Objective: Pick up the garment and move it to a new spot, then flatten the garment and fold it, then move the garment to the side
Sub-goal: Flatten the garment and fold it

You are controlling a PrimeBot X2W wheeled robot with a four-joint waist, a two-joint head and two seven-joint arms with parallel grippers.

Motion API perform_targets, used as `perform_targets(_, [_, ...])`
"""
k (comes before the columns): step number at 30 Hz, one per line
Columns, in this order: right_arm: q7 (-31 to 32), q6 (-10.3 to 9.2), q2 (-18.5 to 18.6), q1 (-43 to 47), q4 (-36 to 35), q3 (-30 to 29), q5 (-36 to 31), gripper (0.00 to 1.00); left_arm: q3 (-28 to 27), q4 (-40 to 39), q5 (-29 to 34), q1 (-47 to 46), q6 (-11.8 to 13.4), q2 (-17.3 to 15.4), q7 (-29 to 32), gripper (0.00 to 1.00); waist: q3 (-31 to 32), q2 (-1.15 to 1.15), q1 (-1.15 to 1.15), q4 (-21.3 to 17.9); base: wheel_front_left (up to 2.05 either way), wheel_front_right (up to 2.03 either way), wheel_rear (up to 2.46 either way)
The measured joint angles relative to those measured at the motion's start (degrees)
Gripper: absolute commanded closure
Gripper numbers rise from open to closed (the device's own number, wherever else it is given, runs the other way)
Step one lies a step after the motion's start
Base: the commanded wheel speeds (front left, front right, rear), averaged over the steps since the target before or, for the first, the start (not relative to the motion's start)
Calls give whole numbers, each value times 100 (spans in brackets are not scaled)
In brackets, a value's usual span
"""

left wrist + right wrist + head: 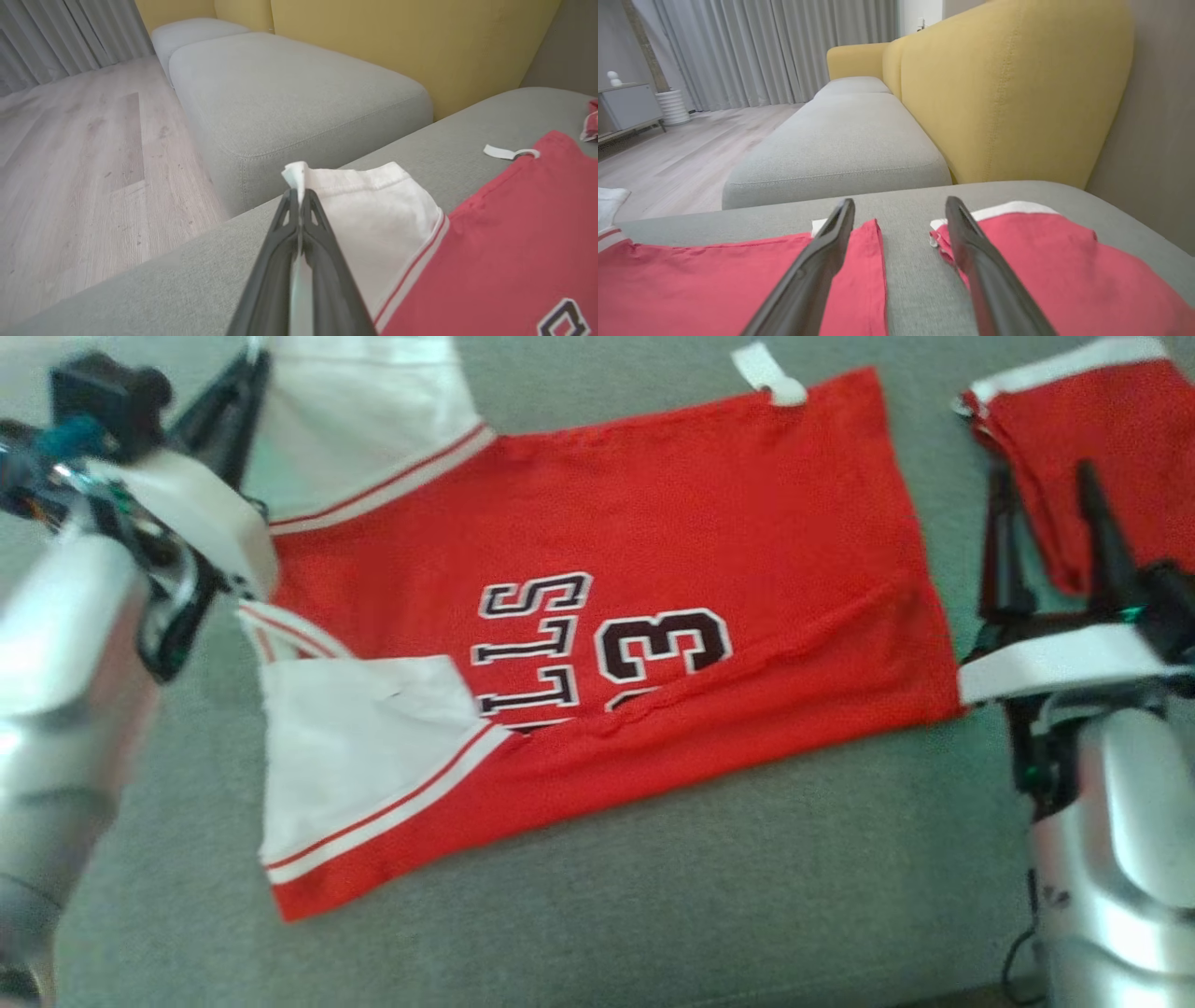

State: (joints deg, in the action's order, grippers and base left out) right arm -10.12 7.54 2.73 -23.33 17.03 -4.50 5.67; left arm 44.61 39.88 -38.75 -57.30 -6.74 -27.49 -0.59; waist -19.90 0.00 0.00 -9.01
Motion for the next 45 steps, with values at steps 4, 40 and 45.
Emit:
perform_targets(4, [502,0,103,-151,-188,-247,-88,0,42,-677,0,408,223,9,-159,100,151,0,0,316,0,0,0])
perform_targets(40, [2218,0,1230,-3270,4292,-466,-1177,0,525,-3251,48,1221,1017,9,328,100,-468,0,1,1558,0,0,0])
perform_targets(45, [2215,0,1254,-3556,4659,-470,-1369,27,543,-3169,49,1117,970,111,328,100,-509,0,1,1589,0,0,0])
